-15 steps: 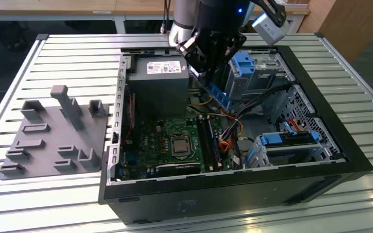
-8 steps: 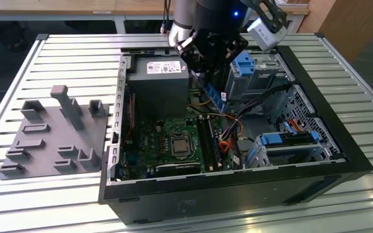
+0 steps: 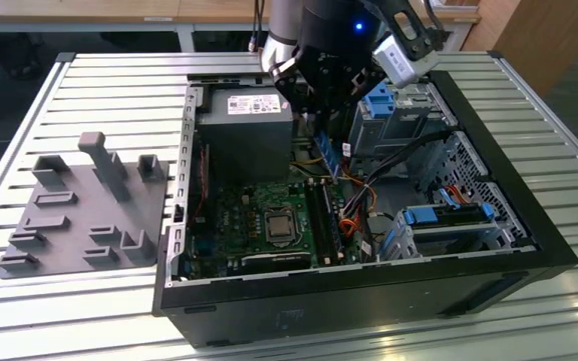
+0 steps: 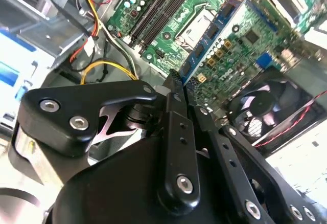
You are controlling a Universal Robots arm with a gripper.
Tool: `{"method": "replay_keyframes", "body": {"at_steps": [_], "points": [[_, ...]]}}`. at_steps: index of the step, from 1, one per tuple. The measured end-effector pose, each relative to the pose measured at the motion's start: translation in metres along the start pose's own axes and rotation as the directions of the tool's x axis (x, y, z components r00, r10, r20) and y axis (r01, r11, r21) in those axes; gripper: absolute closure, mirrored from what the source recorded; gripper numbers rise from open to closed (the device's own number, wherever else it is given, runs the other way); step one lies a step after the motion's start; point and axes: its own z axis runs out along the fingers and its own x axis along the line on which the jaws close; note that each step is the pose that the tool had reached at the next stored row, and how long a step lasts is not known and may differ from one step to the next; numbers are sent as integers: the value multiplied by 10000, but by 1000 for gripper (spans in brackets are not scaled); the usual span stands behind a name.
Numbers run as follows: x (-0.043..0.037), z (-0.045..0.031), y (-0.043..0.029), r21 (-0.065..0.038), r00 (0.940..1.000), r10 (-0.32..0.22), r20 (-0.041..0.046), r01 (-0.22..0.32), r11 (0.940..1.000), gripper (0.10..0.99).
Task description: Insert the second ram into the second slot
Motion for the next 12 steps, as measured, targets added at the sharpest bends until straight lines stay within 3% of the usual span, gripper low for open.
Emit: {"method": "replay_keyframes", "body": {"at_steps": [5, 12], "points": [[-2, 45, 0, -33, 9962, 866, 3, -866, 9962, 949], [-70, 165, -10, -43, 9937, 1121, 3, -1121, 9937, 949]]}}
